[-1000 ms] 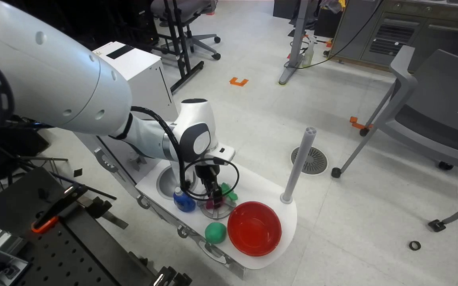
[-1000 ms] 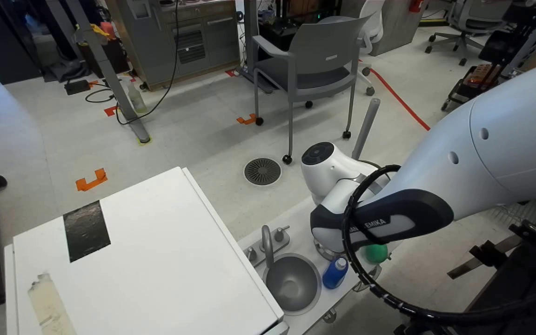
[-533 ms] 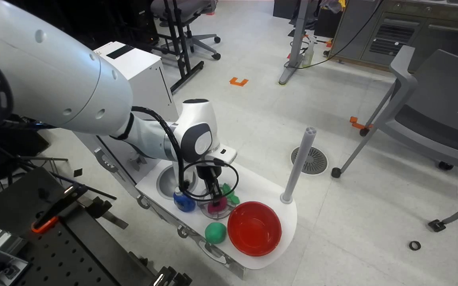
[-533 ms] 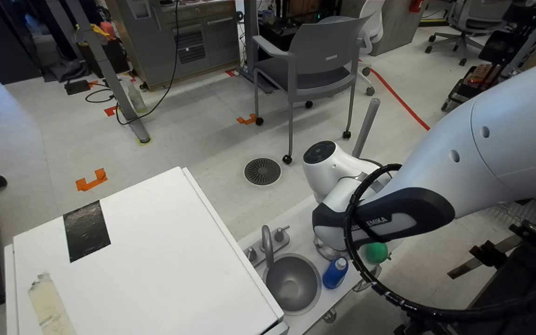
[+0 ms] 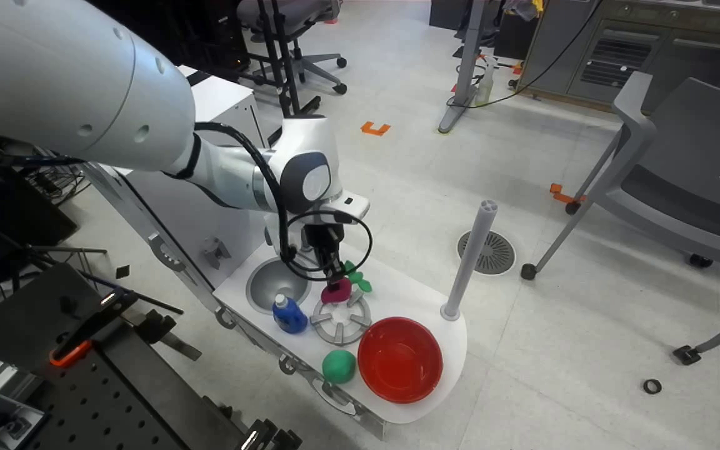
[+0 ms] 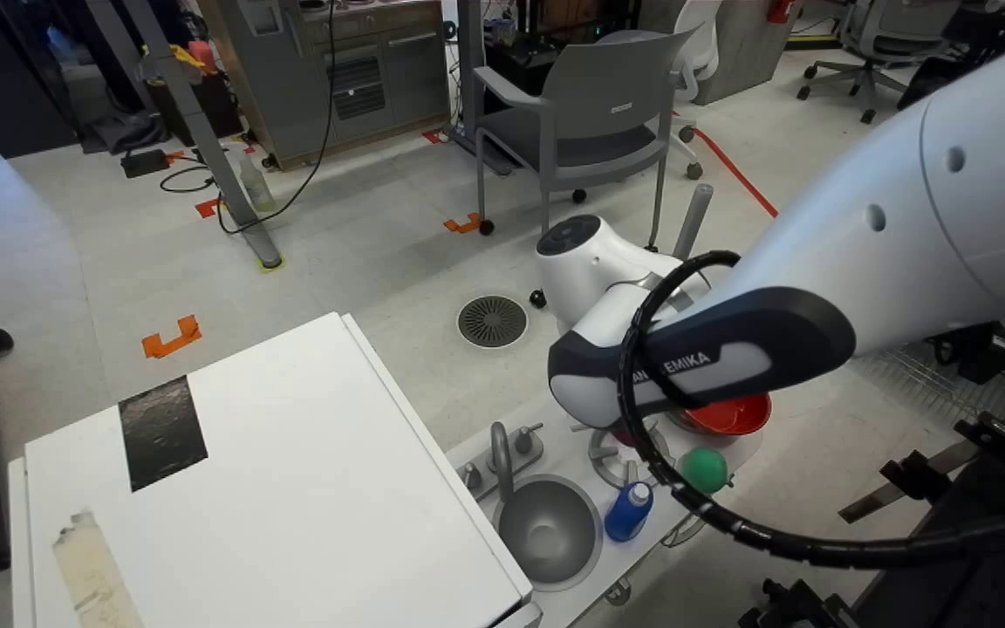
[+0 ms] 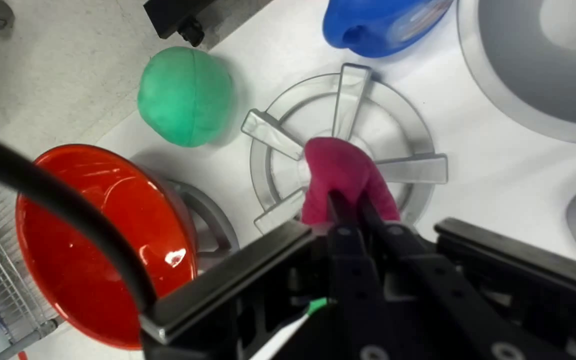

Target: Pick up the strawberry plush toy and place it in the bowl

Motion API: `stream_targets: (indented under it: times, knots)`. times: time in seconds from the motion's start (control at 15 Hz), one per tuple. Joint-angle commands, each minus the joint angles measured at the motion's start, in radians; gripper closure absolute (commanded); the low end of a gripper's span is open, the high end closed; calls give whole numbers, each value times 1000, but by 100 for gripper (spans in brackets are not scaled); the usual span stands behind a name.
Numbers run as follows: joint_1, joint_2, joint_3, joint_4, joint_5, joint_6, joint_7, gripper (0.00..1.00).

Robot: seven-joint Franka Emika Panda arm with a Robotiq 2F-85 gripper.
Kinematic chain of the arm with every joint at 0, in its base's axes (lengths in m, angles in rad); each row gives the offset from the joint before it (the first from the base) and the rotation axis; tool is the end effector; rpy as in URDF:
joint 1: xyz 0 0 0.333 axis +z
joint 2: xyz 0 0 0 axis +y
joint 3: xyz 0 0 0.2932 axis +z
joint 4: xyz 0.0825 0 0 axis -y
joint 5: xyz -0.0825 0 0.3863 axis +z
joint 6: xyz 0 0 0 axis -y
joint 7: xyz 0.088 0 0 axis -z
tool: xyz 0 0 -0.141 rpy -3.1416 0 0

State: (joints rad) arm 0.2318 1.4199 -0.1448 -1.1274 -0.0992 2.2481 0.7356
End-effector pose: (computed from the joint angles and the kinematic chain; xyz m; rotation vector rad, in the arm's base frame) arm 0.6317 0.0604 -0.1323 2.7288 -0.6581 -0.2467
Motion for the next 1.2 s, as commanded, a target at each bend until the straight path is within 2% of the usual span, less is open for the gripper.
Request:
stream_targets:
  times: [0.0, 0.27, 0.4, 0.73, 1.13]
  knots:
    - [-29, -147, 12, -119, 24, -120, -23, 99]
    - [-52, -223, -39, -195, 29, -234, 57, 99]
    - [-80, -211, -52, -181, 33, -275, 88, 99]
    - [-144, -68, -74, -38, 25, -289, 158, 99]
    - [-174, 101, -97, 163, 8, -301, 210, 99]
